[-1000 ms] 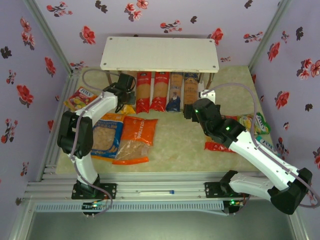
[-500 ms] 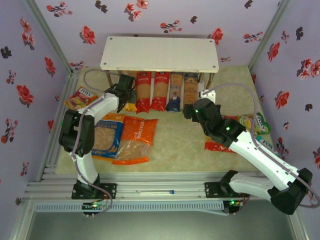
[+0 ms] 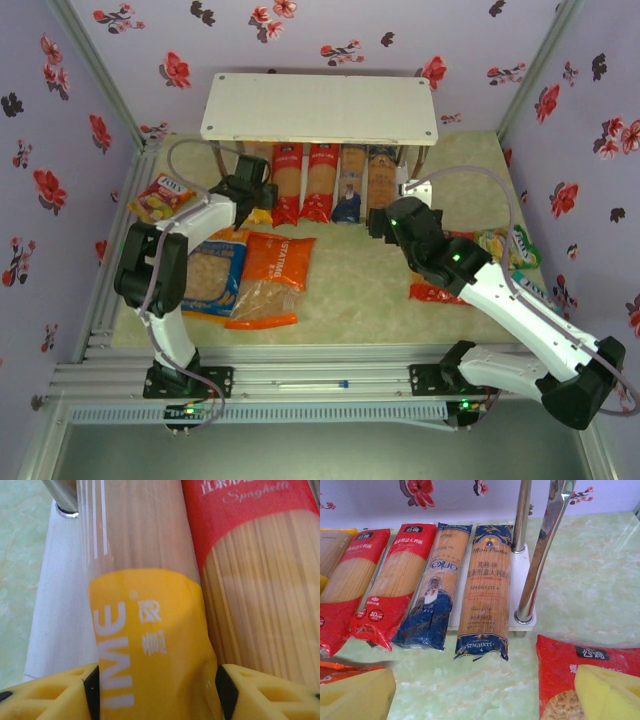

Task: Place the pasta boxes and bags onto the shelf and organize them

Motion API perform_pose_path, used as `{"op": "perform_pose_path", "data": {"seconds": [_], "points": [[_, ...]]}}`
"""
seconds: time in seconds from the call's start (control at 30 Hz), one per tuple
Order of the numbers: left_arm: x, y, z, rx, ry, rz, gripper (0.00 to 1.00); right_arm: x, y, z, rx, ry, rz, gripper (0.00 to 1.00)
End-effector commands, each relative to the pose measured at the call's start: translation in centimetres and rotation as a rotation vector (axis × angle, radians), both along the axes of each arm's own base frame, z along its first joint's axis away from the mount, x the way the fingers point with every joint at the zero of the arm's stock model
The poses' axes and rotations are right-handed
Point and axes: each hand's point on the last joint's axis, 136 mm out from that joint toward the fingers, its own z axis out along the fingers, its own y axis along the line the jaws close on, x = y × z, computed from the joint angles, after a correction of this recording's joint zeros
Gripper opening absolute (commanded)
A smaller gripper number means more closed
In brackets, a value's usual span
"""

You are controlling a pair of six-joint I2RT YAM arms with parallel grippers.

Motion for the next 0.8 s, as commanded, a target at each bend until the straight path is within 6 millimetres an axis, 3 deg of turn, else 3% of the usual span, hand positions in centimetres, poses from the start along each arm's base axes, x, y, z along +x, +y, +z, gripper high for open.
{"op": "perform_pose_path", "data": {"seconds": [0.0, 0.23, 0.4, 0.57, 0.77], "points": [[-0.5, -1.6, 4.4, -0.020, -0.144, -0.075, 0.63, -0.4, -1.1, 0.0, -0.036, -0.008, -0.020, 0.94], [-4.1, -2.0, 9.2, -0.063, -0.264, -0.099, 0.64, -0.5, -0.7, -1.0, -0.016, 0.027, -0.005, 0.94], [-8.0, -2.4, 11.3, -0.078, -0.291, -0.114, 0.61, -0.6, 0.2, -1.7, -0.014, 0.071, 0.033, 0.93], [-13.3, -3.4, 9.8, -0.110, -0.229, -0.126, 0.60, -1.6, -1.7, -4.0, -0.084, 0.147, -0.025, 0.93], [-19.8, -10.3, 6.4, -0.249, -0.066, -0.281, 0.60, -3.1, -5.6, -7.1, -0.154, 0.255, -0.174, 0.95]]}}
